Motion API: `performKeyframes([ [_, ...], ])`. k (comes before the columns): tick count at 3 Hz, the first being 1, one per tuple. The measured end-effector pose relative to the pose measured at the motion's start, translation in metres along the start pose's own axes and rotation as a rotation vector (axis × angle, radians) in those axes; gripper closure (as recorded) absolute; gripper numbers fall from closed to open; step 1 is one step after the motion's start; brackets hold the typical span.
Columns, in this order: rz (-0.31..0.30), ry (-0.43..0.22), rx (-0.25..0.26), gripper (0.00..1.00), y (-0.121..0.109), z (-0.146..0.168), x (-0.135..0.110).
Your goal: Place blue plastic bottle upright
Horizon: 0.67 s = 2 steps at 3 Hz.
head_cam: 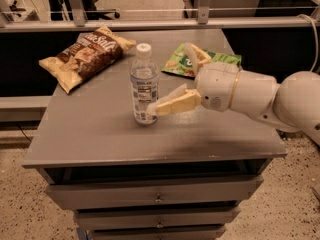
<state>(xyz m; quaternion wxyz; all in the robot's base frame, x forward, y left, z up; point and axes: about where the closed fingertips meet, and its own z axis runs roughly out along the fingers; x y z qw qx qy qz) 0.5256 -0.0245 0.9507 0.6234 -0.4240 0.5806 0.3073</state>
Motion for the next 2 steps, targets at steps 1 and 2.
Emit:
performKeyframes([
  [1,-0.046,0.079,0.026,0.0,-0.0135,-0.0397,-0.0295],
  [2,-0.059,0.091,0.001,0.0,-0.0092,-0.0436,-0.0367],
])
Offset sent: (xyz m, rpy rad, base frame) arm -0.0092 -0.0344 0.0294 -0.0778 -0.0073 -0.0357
